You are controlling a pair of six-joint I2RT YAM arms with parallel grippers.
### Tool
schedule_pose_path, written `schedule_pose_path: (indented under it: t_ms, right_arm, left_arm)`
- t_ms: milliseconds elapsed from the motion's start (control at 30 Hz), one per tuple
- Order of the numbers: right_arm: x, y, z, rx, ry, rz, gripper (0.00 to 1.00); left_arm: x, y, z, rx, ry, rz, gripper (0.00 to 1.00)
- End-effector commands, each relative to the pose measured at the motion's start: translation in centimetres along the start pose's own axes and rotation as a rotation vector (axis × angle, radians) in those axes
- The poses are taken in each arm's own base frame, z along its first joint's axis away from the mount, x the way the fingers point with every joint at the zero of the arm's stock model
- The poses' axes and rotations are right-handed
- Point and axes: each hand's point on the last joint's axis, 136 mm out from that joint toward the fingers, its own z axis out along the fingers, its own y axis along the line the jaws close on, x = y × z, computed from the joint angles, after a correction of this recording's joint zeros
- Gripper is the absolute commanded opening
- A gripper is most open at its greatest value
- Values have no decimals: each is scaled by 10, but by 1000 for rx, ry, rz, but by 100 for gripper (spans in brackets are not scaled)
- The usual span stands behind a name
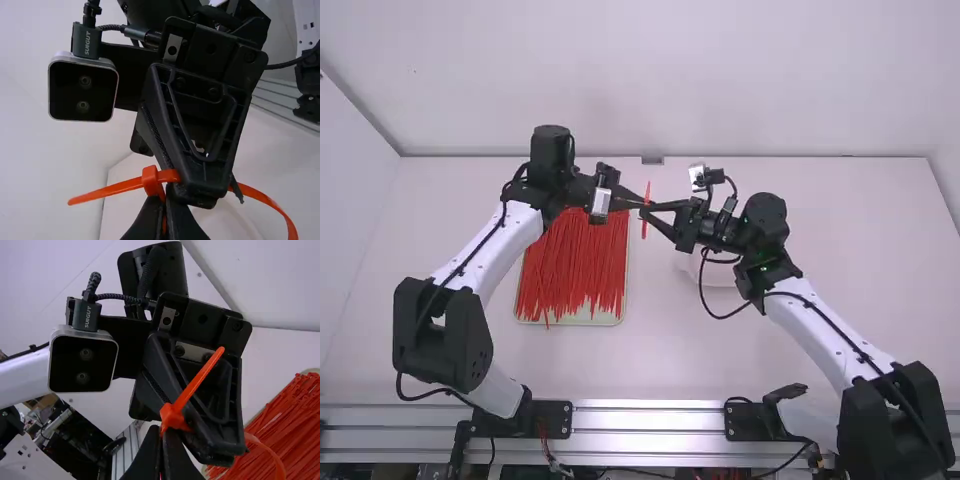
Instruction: Fasten the cable tie
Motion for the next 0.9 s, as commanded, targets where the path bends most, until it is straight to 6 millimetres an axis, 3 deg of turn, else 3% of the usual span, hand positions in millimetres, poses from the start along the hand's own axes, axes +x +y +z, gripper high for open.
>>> schedule_pose_path:
  t_ms: [0, 133, 233, 333, 400, 567, 733, 867]
  right_arm:
    - [-35, -11, -14, 76, -123, -29, 0]
    - [-33, -11, -15, 67, -108, -27, 0]
    - [-27, -6, -14, 39, -79, -37, 16]
    - [-22, -1, -15, 7, -46, -40, 22]
    - [-21, 0, -19, -11, -27, -45, 34]
    - [-18, 1, -29, -40, 11, -43, 51]
    - [-20, 1, -31, -42, 11, -43, 61]
    - [-18, 12, -23, -74, 10, -74, 68]
  left_arm:
    - [1, -12, 3, 21, -29, -38, 2]
    - [2, -14, 3, 22, -33, -46, 2]
    - [3, -14, 3, 21, -29, -53, 2]
    - [3, -14, 3, 21, -29, -53, 2]
    - [3, -15, 3, 21, -29, -53, 2]
    - [2, -15, 3, 22, -32, -57, 2]
    - [2, -14, 3, 23, -32, -79, 2]
    - [1, -15, 3, 26, -39, -82, 2]
